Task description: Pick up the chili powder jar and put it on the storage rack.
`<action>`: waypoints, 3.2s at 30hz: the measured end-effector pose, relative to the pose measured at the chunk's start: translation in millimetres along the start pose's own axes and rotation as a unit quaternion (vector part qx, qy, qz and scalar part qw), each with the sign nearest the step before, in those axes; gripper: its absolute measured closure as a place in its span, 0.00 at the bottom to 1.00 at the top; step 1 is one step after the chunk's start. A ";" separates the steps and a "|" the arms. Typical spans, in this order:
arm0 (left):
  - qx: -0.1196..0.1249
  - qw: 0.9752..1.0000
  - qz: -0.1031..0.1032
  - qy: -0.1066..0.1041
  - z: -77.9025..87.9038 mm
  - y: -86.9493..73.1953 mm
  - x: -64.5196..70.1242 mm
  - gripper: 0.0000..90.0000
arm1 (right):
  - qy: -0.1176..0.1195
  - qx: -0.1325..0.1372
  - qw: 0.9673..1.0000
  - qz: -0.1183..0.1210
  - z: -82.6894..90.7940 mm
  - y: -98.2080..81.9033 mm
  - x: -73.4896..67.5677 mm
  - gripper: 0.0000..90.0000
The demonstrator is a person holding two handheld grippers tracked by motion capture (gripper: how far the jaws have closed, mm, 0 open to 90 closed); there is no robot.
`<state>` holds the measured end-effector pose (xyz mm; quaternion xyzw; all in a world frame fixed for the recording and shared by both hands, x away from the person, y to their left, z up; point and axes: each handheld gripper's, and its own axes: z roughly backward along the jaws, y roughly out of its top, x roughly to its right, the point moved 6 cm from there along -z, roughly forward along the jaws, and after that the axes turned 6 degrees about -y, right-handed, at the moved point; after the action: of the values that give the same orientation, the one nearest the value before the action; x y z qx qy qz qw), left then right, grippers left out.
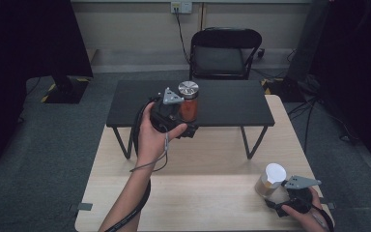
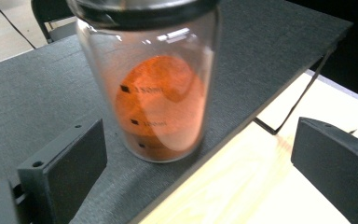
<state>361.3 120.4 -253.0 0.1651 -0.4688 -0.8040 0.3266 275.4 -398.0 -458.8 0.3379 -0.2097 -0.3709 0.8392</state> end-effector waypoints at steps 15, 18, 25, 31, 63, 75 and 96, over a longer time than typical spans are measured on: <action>0.015 1.000 -0.004 -0.018 2.8 -22.8 6.2 0.03 | 0.000 0.000 1.000 0.000 0.0 0.0 0.0 0.00; 0.015 1.000 -0.004 -0.021 2.4 -28.2 6.1 0.03 | 0.000 0.000 1.000 0.000 0.0 0.0 0.0 0.00; 0.015 1.000 -0.009 -0.023 2.2 -38.6 8.1 0.03 | 0.000 0.000 1.000 0.000 0.0 0.0 0.0 0.00; 0.009 0.999 -0.010 -0.031 -3.4 -47.8 9.5 0.03 | 0.000 0.000 1.000 0.000 0.0 0.0 0.0 0.00; -0.008 0.998 0.019 -0.059 -51.2 -110.3 1.7 0.04 | 0.000 0.000 1.000 0.000 0.0 0.0 0.0 0.00; -0.012 0.998 0.022 -0.066 -62.5 -126.8 4.5 0.04 | 0.000 0.000 1.000 0.000 0.0 -0.1 0.0 0.00; -0.033 0.997 0.020 -0.061 -79.1 -149.9 13.0 0.04 | 0.000 0.000 1.000 0.000 0.0 0.0 0.0 0.00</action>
<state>341.5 112.6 -421.6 0.0954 -0.4644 -0.8208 0.3188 275.4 -398.0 -458.9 0.3380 -0.2098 -0.3708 0.8392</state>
